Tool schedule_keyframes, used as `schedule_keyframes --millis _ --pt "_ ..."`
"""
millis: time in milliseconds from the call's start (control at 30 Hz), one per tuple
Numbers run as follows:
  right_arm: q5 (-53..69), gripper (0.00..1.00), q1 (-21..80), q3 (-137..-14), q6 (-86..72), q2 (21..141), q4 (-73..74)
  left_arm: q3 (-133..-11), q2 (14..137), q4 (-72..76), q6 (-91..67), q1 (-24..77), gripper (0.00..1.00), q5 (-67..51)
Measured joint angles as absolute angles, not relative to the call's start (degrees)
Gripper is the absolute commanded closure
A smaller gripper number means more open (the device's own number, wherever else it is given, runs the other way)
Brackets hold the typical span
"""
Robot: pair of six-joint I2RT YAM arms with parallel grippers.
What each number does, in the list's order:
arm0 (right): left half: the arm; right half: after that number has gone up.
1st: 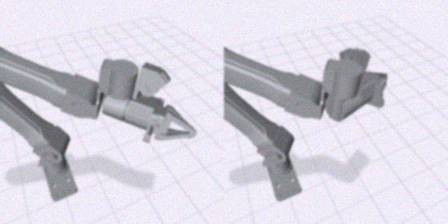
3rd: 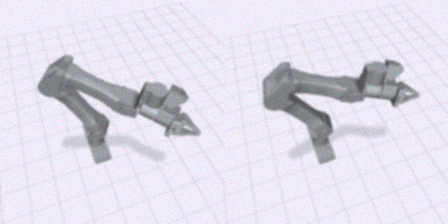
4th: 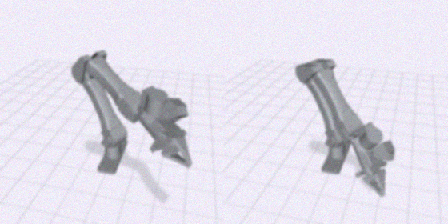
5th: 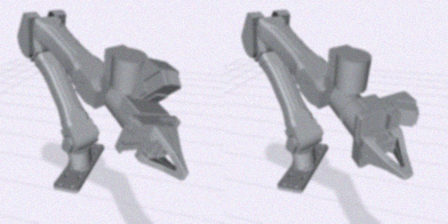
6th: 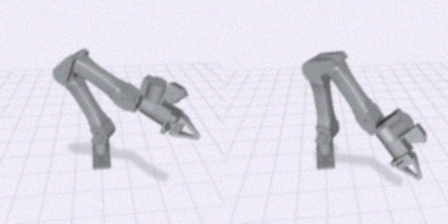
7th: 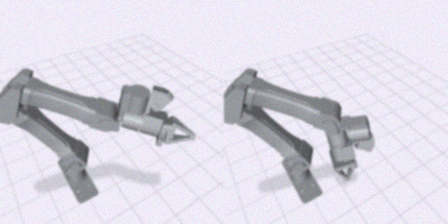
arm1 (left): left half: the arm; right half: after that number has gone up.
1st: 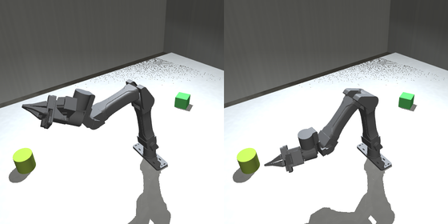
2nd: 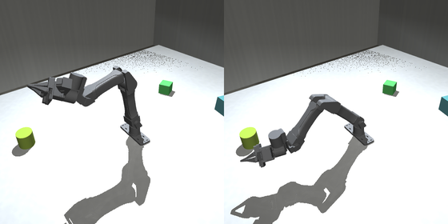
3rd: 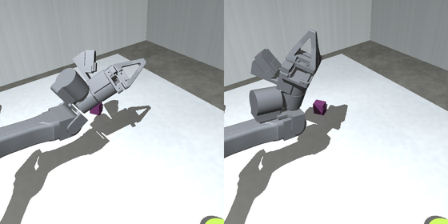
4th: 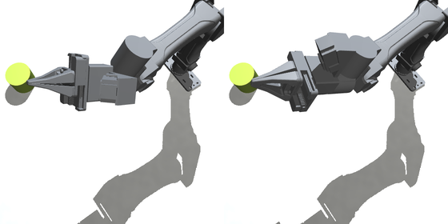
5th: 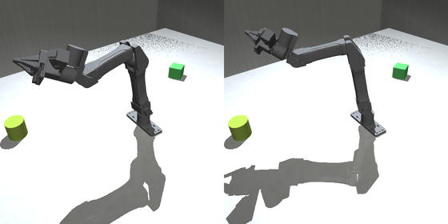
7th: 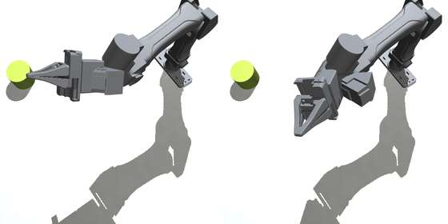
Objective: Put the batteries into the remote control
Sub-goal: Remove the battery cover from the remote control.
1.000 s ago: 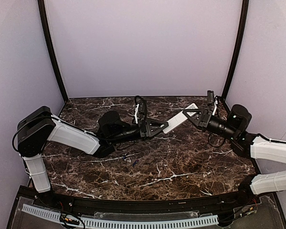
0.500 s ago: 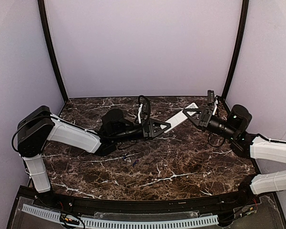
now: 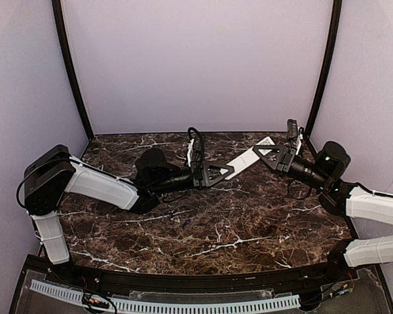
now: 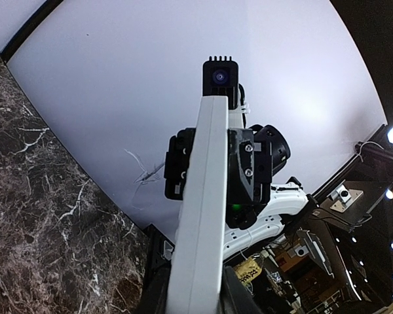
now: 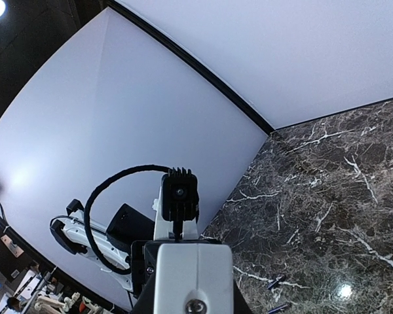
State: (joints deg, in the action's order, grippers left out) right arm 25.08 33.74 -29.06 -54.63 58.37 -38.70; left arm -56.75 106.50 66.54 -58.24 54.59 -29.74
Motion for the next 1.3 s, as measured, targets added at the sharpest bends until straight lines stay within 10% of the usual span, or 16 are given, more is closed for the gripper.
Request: schedule_keyframes --millis 400,733,1300 --pt "25.71 1.00 33.10 -29.45 -55.05 57.43 -37.39 -56.29 106.50 68.40 -57.71 54.65 0.64 -30.41" --pt "23.05 1.00 32.93 -29.45 -53.80 57.45 -35.46 -56.18 106.52 64.88 -57.84 54.61 0.78 -27.53" --pt "20.91 1.00 29.98 -30.41 -50.52 56.64 -28.53 -52.97 106.96 67.09 -60.23 54.00 0.71 -27.42"
